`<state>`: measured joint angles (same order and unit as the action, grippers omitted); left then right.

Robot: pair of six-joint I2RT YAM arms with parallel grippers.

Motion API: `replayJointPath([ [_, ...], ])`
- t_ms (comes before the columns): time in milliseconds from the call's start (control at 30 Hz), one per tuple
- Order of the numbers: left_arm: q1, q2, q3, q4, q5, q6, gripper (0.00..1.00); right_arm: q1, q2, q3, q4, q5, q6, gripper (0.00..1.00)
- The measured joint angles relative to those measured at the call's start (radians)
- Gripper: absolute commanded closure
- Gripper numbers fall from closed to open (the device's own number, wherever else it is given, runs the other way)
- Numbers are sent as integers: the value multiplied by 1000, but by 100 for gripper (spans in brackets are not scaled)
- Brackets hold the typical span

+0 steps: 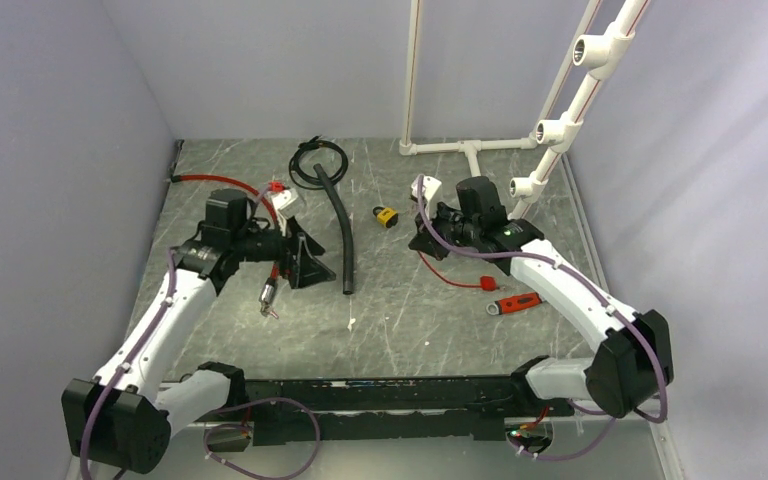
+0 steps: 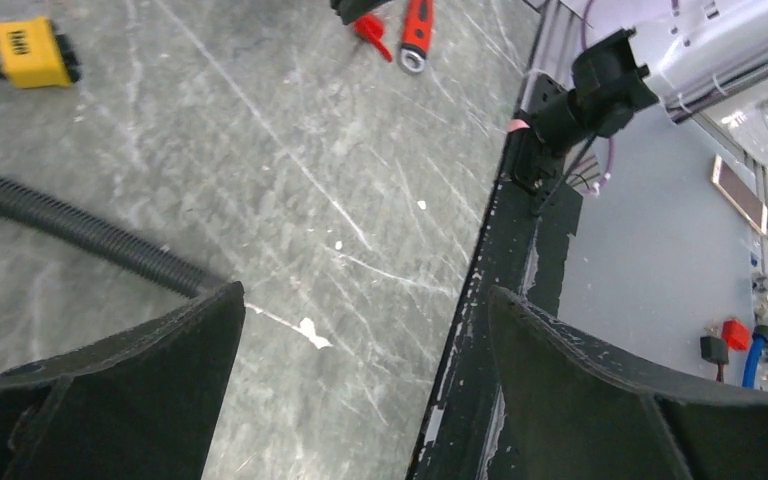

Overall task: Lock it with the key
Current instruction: Pick up the lock from the center of the board.

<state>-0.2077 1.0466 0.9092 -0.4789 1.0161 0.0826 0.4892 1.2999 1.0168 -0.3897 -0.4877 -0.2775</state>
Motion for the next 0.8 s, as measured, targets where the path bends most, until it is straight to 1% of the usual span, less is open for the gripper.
replayJointPath([
  [200,-164,35,-58,193,-51,-150,8,27,-60,13,73,-35,161,100],
  [333,-241,93,-65,322,-112,-235,9,27,-77,32,133,-36,275,100],
  [567,-306,181,-68,474,-211,-316,7,47,-78,46,217,9,420,100],
  [800,-367,285,-40,587,-325,-389,17,77,-78,46,294,103,549,100],
])
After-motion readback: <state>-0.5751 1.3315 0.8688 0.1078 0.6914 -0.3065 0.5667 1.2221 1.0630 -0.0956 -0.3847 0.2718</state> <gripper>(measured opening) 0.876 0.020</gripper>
